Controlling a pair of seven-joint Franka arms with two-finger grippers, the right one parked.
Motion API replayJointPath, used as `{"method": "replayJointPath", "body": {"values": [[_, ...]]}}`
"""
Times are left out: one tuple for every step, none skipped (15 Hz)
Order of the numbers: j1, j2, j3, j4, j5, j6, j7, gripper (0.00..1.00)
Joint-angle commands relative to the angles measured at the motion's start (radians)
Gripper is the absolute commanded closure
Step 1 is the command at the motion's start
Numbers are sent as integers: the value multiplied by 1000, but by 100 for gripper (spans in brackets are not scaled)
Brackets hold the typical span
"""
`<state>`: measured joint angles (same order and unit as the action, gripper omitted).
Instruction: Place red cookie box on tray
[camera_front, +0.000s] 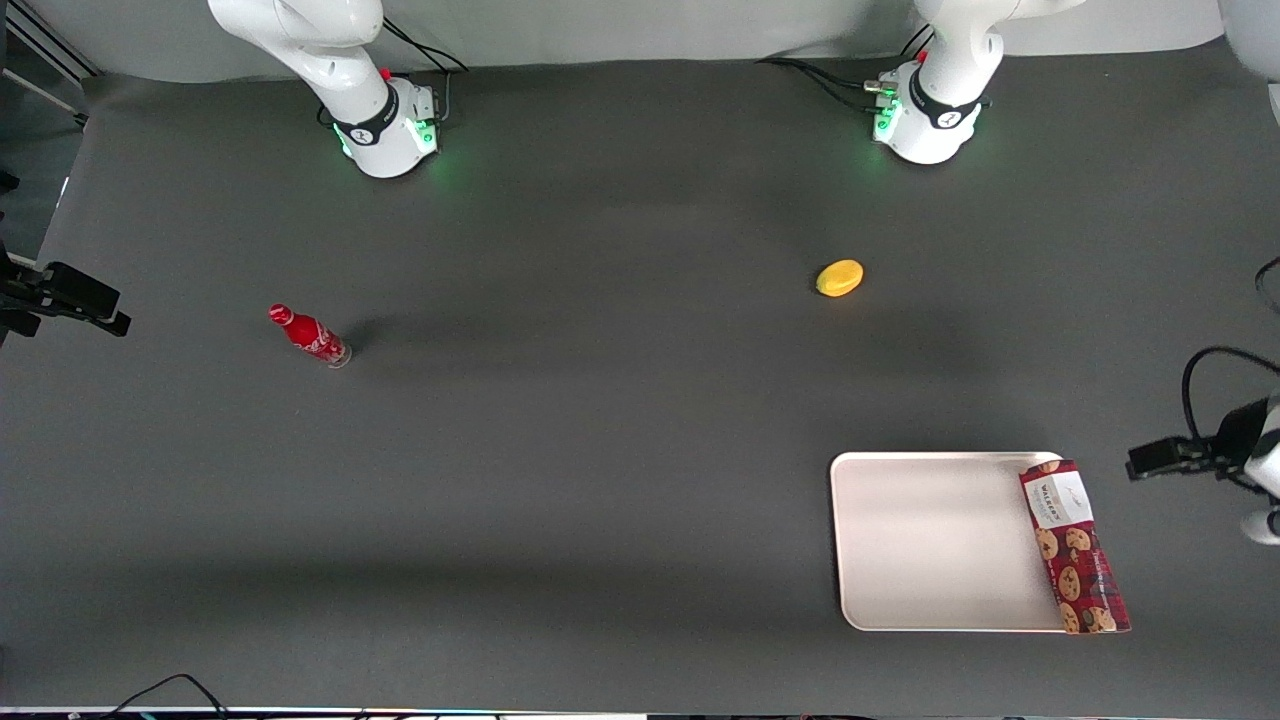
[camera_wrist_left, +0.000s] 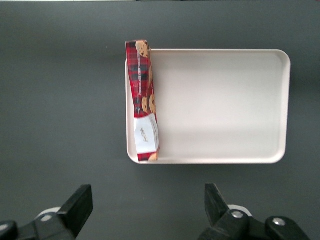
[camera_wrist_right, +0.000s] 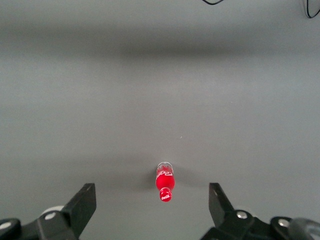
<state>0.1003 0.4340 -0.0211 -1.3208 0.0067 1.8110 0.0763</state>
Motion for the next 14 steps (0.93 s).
{"method": "replayJointPath", "body": {"values": [[-16,-265,-3,-262,-5,-10,-16,0],[-19,-305,-3,-277,-5,-47,-20,0],[-21,-339,-3,-279,-5,-92,-33,0],[-24,-366,-3,-281,-5,-132,-38,0],[-25,-394,-3,-285,-4,-169,-35,0],[-27,-417,-3,-293,-1,-191,-35,0],[-28,-437,-3,-310,1,-197,-33,0],[-33,-454,-3,-325,3,-194,-30,0],[-40,-458,-3,-325,4,-197,-30,0],[-42,-462,-5,-324,6,-197,-29,0],[-44,-468,-5,-325,6,-199,-30,0],[-42,-469,-13,-325,6,-199,-30,0],[-42,-469,-17,-324,6,-199,-30,0],[-42,-469,-17,-322,7,-199,-29,0]]}}
